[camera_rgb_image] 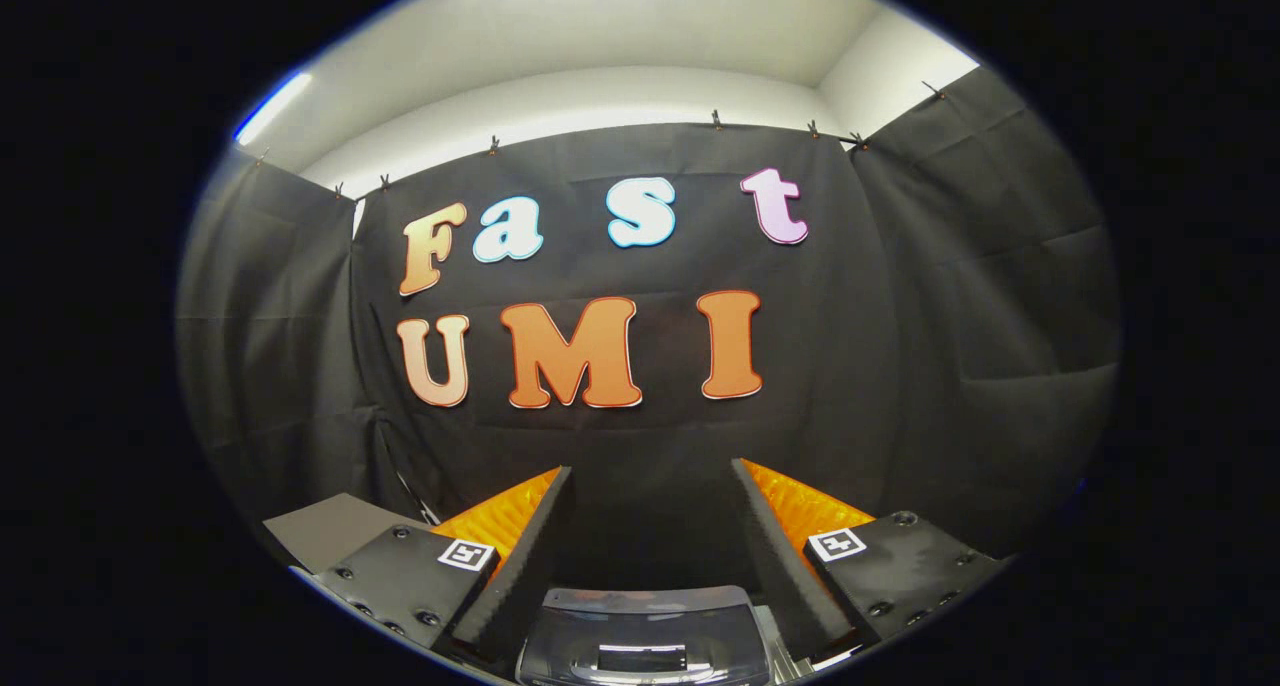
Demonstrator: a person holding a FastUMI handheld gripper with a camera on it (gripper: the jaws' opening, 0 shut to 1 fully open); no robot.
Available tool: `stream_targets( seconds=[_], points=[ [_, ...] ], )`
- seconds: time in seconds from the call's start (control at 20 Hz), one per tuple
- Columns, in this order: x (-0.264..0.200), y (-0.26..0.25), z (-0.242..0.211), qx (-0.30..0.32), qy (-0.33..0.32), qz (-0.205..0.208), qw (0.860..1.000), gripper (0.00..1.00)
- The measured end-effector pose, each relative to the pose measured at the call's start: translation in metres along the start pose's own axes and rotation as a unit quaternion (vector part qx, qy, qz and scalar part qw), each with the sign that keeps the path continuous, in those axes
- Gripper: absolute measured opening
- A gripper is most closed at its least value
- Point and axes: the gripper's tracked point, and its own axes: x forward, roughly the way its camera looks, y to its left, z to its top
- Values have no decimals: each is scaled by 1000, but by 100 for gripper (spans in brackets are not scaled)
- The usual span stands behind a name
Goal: Put the clothes into the washing machine and then close the washing machine lid.
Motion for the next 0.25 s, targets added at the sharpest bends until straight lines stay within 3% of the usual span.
stream_targets(
  seconds=[0.25],
  points=[
    [2,-1,-3,3,2,-4,1000,98]
  ],
)
